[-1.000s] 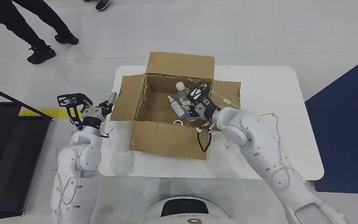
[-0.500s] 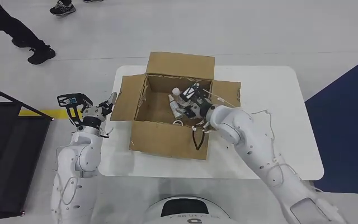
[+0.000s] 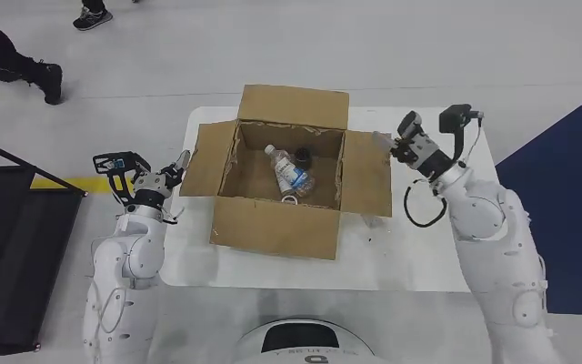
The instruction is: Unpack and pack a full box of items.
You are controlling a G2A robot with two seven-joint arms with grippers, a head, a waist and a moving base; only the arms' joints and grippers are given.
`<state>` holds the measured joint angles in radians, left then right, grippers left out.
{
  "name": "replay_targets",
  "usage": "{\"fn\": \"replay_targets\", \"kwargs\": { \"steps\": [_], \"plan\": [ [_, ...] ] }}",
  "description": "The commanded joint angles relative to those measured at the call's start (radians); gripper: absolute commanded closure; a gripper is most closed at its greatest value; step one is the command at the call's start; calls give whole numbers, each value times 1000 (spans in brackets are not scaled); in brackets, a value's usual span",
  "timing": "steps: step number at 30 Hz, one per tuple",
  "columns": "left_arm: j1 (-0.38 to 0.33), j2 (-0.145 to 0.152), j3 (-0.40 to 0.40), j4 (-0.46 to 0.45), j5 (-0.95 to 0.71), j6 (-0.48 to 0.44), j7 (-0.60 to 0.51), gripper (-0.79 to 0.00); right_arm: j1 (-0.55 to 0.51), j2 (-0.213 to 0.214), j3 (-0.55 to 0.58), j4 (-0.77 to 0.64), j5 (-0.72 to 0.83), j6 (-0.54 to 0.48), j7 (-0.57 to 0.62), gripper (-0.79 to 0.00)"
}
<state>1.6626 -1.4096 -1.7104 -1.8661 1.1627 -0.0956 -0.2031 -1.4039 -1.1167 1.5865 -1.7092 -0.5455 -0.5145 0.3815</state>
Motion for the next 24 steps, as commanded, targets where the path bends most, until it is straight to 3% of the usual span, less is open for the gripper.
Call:
{"fn": "replay_targets", "kwargs": {
  "steps": [1, 9, 15, 18, 24],
  "plan": [
    [0, 0, 0, 0, 0, 0, 0, -785, -9, 5, 38, 43, 46, -33, 13, -785],
    [0, 0, 0, 0, 0, 0, 0, -785, 52, 15, 43, 272, 61, -42, 87, -785],
    [0, 0, 0, 0, 0, 0, 0, -785, 156, 12, -32, 425, -156, 134, 93, -785],
    [0, 0, 0, 0, 0, 0, 0, -785, 192, 9, -72, 485, -203, 166, 106, -785],
    [0, 0, 0, 0, 0, 0, 0, -785, 228, 0, -155, 511, -229, 88, 126, -785]
  ]
}}
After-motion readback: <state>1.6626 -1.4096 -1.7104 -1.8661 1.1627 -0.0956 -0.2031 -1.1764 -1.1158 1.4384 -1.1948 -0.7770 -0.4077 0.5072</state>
